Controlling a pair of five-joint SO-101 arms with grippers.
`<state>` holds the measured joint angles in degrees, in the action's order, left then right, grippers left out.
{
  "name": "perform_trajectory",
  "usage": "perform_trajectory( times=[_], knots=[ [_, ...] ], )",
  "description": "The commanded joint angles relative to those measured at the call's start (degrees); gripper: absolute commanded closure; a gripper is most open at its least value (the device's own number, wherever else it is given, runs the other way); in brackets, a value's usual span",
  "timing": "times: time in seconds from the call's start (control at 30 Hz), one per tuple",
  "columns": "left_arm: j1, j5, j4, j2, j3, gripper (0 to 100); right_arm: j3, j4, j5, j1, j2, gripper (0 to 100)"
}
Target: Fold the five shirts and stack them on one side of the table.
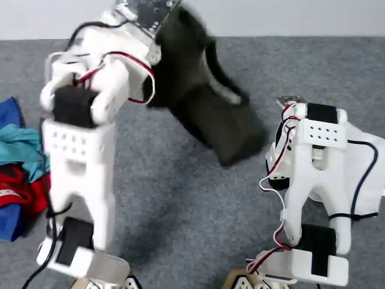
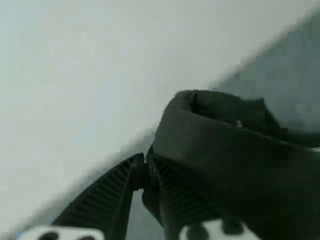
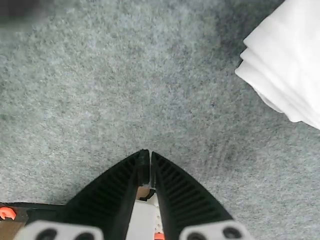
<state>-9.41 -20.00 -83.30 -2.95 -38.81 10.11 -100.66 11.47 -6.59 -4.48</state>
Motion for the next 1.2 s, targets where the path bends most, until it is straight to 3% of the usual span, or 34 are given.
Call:
perform_trajectory(
  times=[0.0, 0.13, 0.23, 0.33, 0.47, 0.57, 0.7, 0.9, 1.17],
  knots=[
    [8.7, -0.26, -7.12, -5.19, 6.37, 100, -0.62, -2.15, -0.09, 0.48, -2.51, 99.0],
    [22.33, -9.23, -5.36, -11.87, 13.58, 99, -0.62, -2.15, -0.09, 0.48, -2.33, 99.0],
    [30.42, -14.86, -4.22, -15.12, 13.85, 93, -0.62, -2.15, -0.09, 0.48, -2.24, 99.0],
    [34.55, -18.29, -4.13, -15.3, 12.26, 86, -0.62, -2.15, -0.09, 0.48, -2.07, 99.0],
    [34.11, -18.46, -6.33, -13.36, 6.81, 80, -0.62, -2.15, -0.09, 0.48, -2.07, 99.0],
    [28.4, -18.46, -10.9, -11.43, 1.54, 78, -0.62, -2.15, 0.0, 0.22, -2.42, 99.0],
    [14.77, -18.11, -17.32, -10.29, -2.15, 78, -0.62, -2.24, 0.0, 0.13, -2.51, 99.0],
    [-1.85, -15.12, -15.21, -13.71, 0.92, 78, -3.16, -2.33, 0.0, -2.24, -3.38, 99.0],
    [-13.54, -13.71, -8.18, -25.23, 1.01, 78, -8.44, -2.33, 1.05, -13.67, -10.51, 99.0]
  ],
)
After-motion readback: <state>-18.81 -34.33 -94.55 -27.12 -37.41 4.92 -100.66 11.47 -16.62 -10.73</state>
